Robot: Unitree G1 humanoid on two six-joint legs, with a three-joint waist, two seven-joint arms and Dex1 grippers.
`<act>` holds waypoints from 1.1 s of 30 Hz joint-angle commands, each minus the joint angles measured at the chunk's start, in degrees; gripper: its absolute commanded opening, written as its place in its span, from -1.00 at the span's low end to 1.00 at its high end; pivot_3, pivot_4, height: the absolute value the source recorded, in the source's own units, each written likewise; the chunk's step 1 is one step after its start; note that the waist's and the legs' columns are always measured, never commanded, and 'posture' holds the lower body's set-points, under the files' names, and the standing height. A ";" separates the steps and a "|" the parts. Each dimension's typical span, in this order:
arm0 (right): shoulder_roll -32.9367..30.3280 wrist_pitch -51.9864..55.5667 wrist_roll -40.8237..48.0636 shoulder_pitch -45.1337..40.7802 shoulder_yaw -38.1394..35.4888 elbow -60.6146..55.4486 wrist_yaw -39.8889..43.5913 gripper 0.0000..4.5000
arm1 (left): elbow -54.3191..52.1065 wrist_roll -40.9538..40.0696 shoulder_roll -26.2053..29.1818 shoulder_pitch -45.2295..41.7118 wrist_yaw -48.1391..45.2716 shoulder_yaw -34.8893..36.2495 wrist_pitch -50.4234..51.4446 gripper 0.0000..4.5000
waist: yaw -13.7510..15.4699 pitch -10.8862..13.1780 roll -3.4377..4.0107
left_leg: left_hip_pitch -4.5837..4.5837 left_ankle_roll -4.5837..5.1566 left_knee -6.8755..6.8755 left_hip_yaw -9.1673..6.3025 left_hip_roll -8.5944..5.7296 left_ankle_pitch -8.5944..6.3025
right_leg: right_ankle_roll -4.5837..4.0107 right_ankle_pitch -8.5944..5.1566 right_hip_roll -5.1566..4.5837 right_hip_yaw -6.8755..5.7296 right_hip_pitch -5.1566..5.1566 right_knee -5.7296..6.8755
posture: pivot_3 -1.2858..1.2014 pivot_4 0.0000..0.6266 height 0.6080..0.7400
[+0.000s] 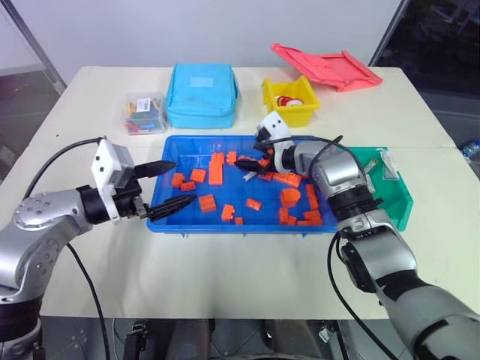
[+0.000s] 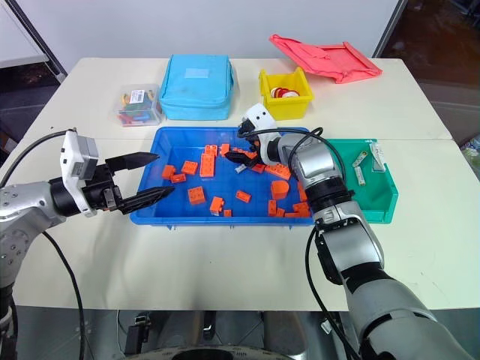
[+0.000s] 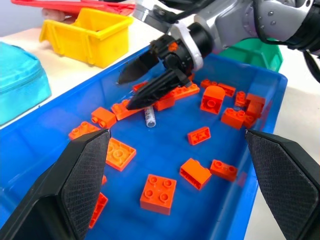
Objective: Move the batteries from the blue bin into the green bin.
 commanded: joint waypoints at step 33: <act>-3.51 2.92 -0.47 -2.24 -0.71 -10.45 6.42 -0.45 | -2.90 -1.29 -0.32 1.12 2.70 2.34 -0.90 1.00 | 0.04 0.00 0.01 | -0.01 0.00 -0.02 0.00 0.00 0.00 | 0.00 0.00 0.00 0.00 -0.05 0.03 | 0.03 -0.52 1.00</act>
